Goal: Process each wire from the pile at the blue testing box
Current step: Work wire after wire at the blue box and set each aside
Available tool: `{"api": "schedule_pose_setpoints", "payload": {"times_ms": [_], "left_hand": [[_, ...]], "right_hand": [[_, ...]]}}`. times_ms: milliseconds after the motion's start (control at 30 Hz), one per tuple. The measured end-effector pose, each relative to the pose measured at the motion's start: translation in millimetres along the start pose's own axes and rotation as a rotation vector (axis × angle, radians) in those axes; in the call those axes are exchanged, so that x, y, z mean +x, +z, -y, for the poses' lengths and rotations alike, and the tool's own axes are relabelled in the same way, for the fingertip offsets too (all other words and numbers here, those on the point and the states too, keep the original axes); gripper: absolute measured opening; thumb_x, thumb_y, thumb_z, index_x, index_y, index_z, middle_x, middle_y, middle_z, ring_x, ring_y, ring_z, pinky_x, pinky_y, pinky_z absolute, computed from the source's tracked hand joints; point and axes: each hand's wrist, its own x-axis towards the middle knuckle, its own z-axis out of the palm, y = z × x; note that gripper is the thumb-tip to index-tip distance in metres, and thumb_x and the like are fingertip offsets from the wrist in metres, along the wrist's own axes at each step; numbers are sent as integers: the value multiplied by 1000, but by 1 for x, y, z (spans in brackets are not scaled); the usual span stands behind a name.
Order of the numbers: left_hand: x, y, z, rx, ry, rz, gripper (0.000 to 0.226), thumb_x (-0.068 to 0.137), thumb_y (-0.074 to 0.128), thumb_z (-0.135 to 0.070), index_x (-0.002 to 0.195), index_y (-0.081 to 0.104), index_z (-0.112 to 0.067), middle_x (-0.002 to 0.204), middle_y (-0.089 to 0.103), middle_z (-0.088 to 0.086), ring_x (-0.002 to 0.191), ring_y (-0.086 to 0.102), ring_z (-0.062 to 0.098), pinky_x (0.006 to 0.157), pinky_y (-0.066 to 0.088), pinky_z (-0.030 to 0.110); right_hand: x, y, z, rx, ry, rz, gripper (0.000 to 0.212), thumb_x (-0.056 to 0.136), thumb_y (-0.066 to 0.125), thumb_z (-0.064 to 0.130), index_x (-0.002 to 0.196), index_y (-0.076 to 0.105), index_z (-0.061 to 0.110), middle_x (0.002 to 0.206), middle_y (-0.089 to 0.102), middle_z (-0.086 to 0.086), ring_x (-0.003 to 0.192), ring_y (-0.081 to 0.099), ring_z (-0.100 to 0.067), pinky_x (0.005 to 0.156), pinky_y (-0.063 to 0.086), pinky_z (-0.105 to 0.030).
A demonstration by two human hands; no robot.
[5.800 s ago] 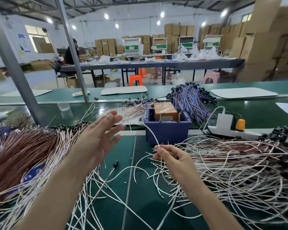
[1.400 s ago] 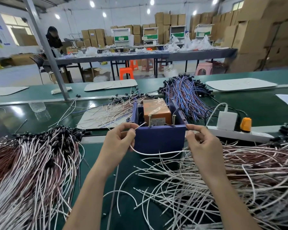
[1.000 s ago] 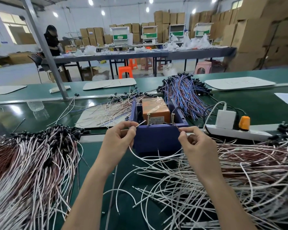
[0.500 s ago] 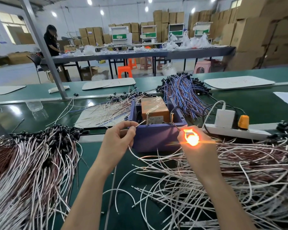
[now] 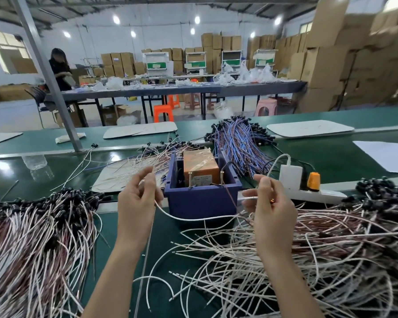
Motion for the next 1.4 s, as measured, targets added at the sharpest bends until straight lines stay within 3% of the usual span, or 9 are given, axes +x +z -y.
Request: {"api": "schedule_pose_setpoints", "payload": {"times_ms": [167, 300, 433, 533, 600, 700, 800, 1033, 1400], "left_hand": [[-10, 7, -19, -77, -40, -166, 18, 106, 48, -32, 103, 65, -25, 70, 71, -6, 53, 56, 4, 55, 48, 15], [-16, 5, -26, -251, -332, -216, 19, 102, 56, -27, 88, 64, -17, 66, 67, -5, 63, 60, 10, 66, 51, 27], [-30, 17, -31, -278, -642, -9, 15, 97, 63, -22, 83, 61, -15, 61, 54, -3, 46, 51, 7, 45, 48, 24], [-48, 40, -39, -148, -753, 255, 15, 97, 62, -19, 87, 66, -8, 57, 59, -1, 42, 50, 11, 39, 42, 19], [-60, 46, -41, 68, -706, 454, 28, 102, 57, -26, 89, 68, -4, 56, 64, -1, 43, 52, 13, 40, 41, 19], [-68, 40, -42, 491, -510, 630, 48, 104, 50, -38, 81, 71, -2, 68, 75, 6, 49, 60, 18, 47, 49, 24], [-61, 20, -46, 641, -447, 633, 48, 104, 47, -39, 86, 71, -1, 68, 75, 3, 50, 63, 19, 50, 54, 25], [-37, -71, -35, 1062, -179, 393, 43, 102, 46, -39, 72, 64, -14, 64, 68, 0, 60, 66, 18, 60, 52, 29], [-19, -161, 19, 1463, -279, 277, 43, 105, 39, -46, 131, 53, -16, 121, 61, 4, 102, 64, 18, 75, 54, 33]], "right_hand": [[18, -15, 41, 457, 221, -144, 32, 105, 44, 28, 83, 68, 24, 53, 39, 10, 44, 29, -7, 39, 25, -19], [54, -50, 59, 540, 327, -260, 29, 100, 44, 28, 81, 66, 22, 50, 35, 11, 40, 25, -7, 36, 22, -20], [80, -93, 59, 455, 337, -373, 29, 97, 43, 30, 82, 66, 21, 50, 36, 10, 41, 27, -9, 40, 23, -24], [89, -117, 58, 84, 225, -448, 32, 93, 41, 35, 91, 67, 18, 65, 49, 5, 54, 48, -8, 55, 31, -31], [89, -131, 54, -364, 97, -486, 31, 94, 44, 32, 105, 65, 12, 89, 61, -7, 89, 60, -24, 72, 40, -36], [78, -143, 56, -779, -207, -495, 29, 93, 49, 21, 118, 61, 11, 122, 55, -22, 121, 45, -40, 110, 30, -53], [55, -127, 65, -755, -465, -342, 31, 94, 46, 21, 119, 61, 10, 116, 60, -17, 116, 47, -31, 109, 34, -51], [-54, -32, 43, -710, -527, 292, 30, 95, 55, 23, 124, 61, 18, 115, 60, -1, 113, 52, -22, 104, 40, -38], [-104, -6, -19, -735, -287, 525, 34, 99, 49, 29, 132, 57, 26, 124, 58, 7, 119, 51, -14, 114, 37, -34]]}}
